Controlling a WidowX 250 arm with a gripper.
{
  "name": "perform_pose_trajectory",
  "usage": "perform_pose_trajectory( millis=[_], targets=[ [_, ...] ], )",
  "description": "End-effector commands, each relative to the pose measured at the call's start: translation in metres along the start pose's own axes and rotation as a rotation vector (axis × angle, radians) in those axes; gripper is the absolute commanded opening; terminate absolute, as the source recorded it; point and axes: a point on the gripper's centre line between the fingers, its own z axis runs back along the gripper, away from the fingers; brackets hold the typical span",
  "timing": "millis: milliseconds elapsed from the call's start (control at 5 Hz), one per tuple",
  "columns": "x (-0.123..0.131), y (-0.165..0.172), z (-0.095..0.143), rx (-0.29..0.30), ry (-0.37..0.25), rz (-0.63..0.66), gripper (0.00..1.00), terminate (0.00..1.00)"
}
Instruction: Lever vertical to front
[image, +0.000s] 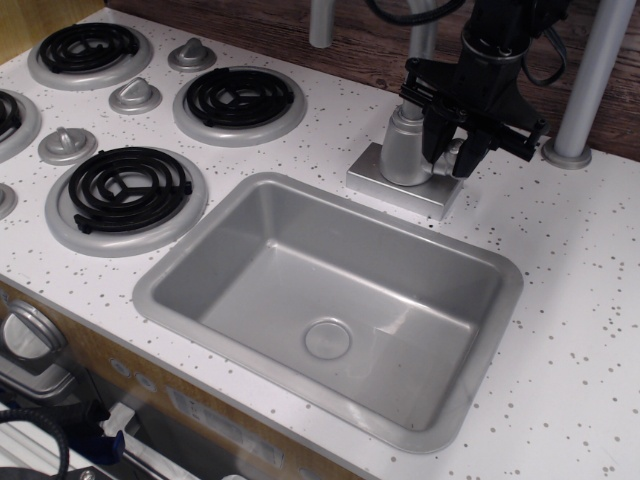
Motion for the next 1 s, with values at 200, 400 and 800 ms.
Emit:
perform_pose_trajectory(
  millis=[200, 400, 800],
  targets=[
    [0.000, 0.005, -0.023, -0.006, 0.028, 0.004, 0.00, 0.00],
    [0.001, 0.006, -0.017, -0.005, 0.038, -0.009, 1.00, 0.00],
    [-0.001, 0.000, 0.025, 0.093, 0.066, 0.018, 1.00, 1.00]
  ],
)
